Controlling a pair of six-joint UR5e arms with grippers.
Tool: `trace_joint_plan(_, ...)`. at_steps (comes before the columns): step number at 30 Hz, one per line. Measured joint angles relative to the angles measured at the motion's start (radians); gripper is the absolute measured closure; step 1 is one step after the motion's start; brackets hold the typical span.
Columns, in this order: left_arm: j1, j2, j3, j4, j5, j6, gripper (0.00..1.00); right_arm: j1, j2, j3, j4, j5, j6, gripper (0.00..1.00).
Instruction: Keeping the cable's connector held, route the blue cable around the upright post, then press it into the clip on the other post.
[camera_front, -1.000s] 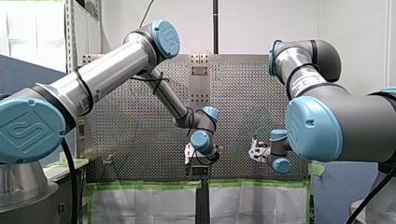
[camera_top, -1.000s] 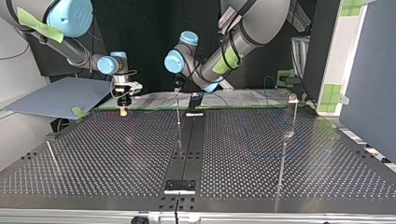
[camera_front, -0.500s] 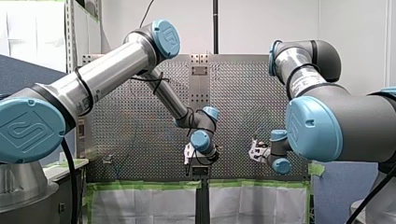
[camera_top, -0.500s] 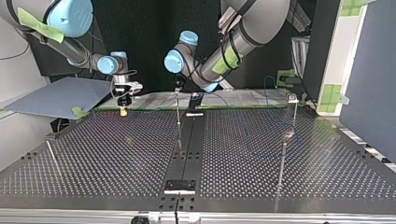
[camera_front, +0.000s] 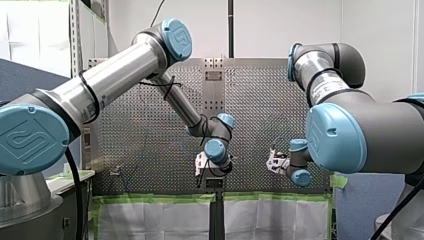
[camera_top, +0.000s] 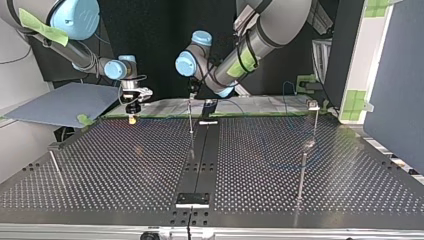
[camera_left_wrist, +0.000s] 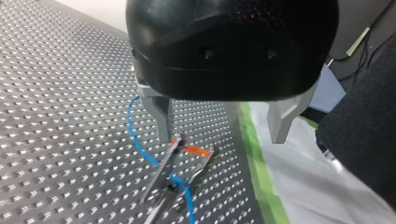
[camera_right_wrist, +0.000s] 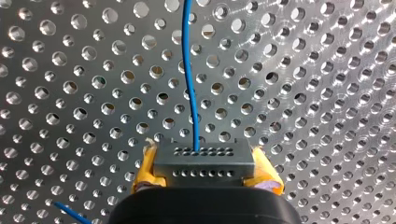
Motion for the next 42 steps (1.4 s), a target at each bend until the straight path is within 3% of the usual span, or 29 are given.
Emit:
trace_joint_plan(10,-0.001,0.078,-0.08,0.076,-0.03,-0.006,0.0,0.0,0.001,0.0,0.0,0.0,0.001,1.0)
trace_joint_plan(20,-0.005,0.17,-0.172,0.167,-0.022,-0.072,0.0,0.0,0.002,0.0,0.0,0.0,-0.002,1.0)
trace_joint_plan(34,-0.015,0.305,-0.306,0.129,-0.023,-0.081,0.0,0.0,0.004,0.0,0.0,0.0,-0.001,1.0)
trace_joint_plan(42,-0.017,0.387,-0.389,0.155,-0.025,-0.031,0.0,0.0,0.006,0.0,0.0,0.0,-0.003,1.0)
